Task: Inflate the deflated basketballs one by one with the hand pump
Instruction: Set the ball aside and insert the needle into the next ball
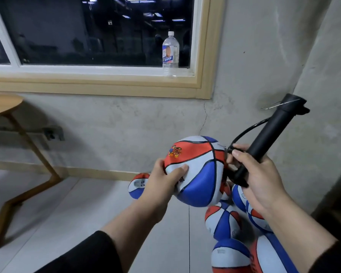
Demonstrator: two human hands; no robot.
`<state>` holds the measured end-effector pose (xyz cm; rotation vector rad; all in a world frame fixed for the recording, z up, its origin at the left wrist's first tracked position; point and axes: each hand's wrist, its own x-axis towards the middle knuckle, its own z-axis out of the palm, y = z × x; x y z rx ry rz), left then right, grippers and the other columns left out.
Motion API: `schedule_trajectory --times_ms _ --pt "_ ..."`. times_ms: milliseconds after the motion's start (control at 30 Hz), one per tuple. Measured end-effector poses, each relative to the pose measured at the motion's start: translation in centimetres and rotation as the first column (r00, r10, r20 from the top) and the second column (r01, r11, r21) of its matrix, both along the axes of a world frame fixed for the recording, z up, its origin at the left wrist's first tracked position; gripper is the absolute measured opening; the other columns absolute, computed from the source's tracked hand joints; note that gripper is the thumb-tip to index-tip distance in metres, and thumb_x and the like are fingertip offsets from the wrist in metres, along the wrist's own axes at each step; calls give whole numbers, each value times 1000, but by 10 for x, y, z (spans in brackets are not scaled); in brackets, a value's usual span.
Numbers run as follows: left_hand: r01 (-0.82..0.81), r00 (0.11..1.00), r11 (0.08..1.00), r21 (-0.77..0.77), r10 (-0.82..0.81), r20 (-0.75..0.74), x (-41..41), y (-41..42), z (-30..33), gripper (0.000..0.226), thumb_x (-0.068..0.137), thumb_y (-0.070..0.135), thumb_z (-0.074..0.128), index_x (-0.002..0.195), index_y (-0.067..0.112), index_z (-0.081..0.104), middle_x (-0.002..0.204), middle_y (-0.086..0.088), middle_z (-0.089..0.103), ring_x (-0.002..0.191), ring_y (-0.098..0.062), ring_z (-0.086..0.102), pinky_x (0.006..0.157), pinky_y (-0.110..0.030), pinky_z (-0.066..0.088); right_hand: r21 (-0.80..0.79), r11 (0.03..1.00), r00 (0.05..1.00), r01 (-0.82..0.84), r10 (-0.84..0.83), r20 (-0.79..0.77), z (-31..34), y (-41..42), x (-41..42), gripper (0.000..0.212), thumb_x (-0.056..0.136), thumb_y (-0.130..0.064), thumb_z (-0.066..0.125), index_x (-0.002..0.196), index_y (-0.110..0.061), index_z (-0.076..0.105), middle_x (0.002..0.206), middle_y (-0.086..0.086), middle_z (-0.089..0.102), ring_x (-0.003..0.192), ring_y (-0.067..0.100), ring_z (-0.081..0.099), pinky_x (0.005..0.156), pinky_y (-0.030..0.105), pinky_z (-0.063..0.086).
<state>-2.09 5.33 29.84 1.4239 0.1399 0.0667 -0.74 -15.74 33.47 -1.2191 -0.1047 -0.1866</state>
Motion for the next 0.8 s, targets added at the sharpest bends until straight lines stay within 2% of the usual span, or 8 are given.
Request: schedule_trajectory --times_ms 100,233,333,400,467,533,700,800 --pt "-37 997 999 -26 39 68 4 0 -3 32 93 25 76 118 24 56 106 3 77 95 -15 75 74 -32 58 31 999 1000 -9 10 -22 -1 -2 2 12 99 -9 59 103 -17 68 77 8 64 86 29 61 82 46 51" --pt "-5 991 1000 13 3 134 8 -1 -5 43 85 18 84 114 25 53 92 12 74 86 -8 72 64 -24 53 75 997 999 -4 7 -42 1 -5 4 11 99 -12 62 102 -20 69 84 9 68 87 21 68 86 49 53" --pt "28 985 998 54 -37 167 8 -8 -4 50 80 16 86 115 20 51 95 10 74 86 -6 71 66 -21 53 73 997 999 5 -3 -40 2 -10 4 11 99 -13 61 104 -19 68 82 6 68 81 14 69 77 40 55" --pt "37 981 999 20 -40 188 7 -12 -3 55 73 34 86 114 19 53 96 7 74 88 -10 69 69 -23 53 81 997 999 7 -4 -41 3 -13 4 11 100 -12 60 104 -19 67 81 6 67 78 14 68 68 34 56" --pt "7 992 995 -95 5 126 9 -13 -2 67 64 64 78 110 21 56 96 6 73 90 -17 67 77 -34 55 92 996 999 5 -2 -40 3 -15 2 11 100 -11 60 104 -18 67 79 6 66 73 14 68 60 28 56" --pt "-13 999 982 -187 19 32 11 -14 2 79 62 83 75 115 27 61 112 2 75 102 -22 71 90 -47 58 59 998 1000 -10 12 -28 2 -15 0 11 99 -11 60 103 -18 67 79 7 64 73 17 65 59 28 56" --pt "11 1000 991 -133 -14 -20 7 -14 6 73 69 70 70 130 31 64 116 4 78 107 -22 75 92 -50 60 -31 998 999 -48 49 22 -2 -6 -4 11 97 -6 61 101 -14 68 81 14 61 80 27 62 76 41 54" --pt "49 998 993 -111 -52 -21 5 -9 8 80 67 69 83 135 39 57 124 6 74 107 -19 75 83 -44 62 -26 999 999 -42 42 11 -2 -4 -5 12 98 -5 60 102 -13 67 79 13 60 78 26 61 74 41 53"
